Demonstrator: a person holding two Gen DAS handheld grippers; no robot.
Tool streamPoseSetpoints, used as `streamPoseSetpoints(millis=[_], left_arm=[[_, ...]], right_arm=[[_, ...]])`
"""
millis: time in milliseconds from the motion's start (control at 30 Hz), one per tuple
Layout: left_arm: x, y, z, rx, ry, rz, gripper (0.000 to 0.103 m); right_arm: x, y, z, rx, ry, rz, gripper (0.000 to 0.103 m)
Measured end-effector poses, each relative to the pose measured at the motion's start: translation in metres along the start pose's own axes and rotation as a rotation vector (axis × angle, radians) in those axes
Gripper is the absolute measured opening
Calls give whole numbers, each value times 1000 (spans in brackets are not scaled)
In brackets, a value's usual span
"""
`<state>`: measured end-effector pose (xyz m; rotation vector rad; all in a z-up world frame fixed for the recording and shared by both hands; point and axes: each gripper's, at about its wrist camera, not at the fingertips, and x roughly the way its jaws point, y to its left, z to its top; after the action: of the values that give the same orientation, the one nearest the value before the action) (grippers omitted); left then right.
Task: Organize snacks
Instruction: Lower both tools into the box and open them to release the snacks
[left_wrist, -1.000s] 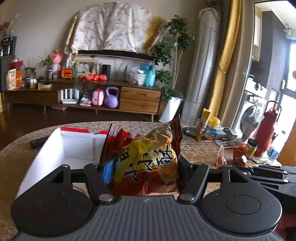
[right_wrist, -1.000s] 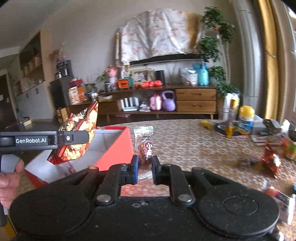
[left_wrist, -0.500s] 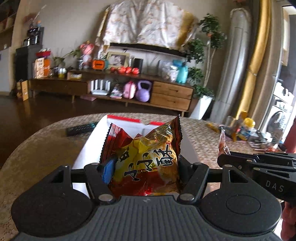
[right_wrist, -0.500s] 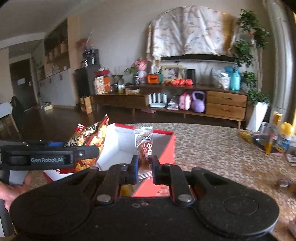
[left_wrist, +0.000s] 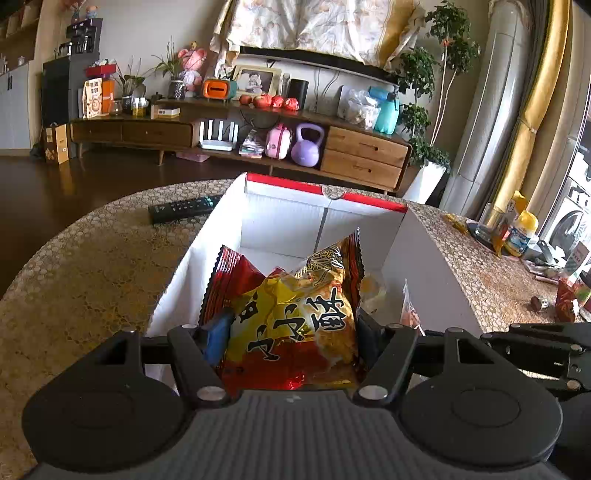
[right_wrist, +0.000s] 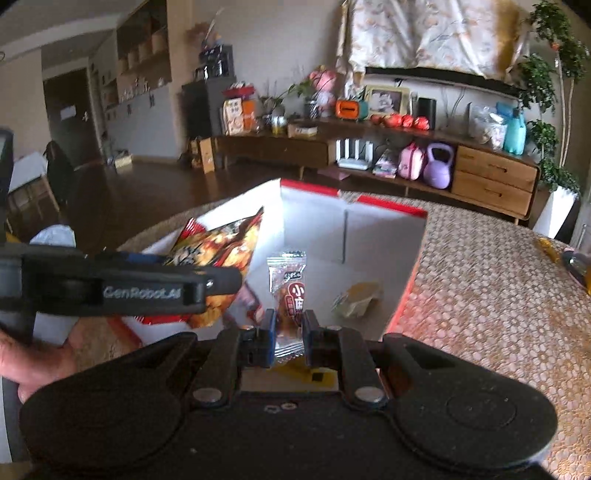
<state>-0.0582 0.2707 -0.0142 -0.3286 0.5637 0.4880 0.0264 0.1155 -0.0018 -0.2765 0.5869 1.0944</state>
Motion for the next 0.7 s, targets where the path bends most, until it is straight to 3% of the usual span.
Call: streamPoseSetpoints(millis=[333, 500, 633, 700], left_arm=[[5, -4, 2, 5, 0, -10, 70], [2, -6, 1, 11, -5, -11, 72], [-5, -10, 4, 11, -39, -26, 84], [-7, -11, 6, 12, -50, -34, 85]], right_arm=[[2, 5, -3, -17, 20, -15, 14], [1, 7, -4, -21, 18, -23, 20], [-4, 8, -6, -21, 7, -27, 26], [-8, 8, -5, -21, -5, -34, 33]])
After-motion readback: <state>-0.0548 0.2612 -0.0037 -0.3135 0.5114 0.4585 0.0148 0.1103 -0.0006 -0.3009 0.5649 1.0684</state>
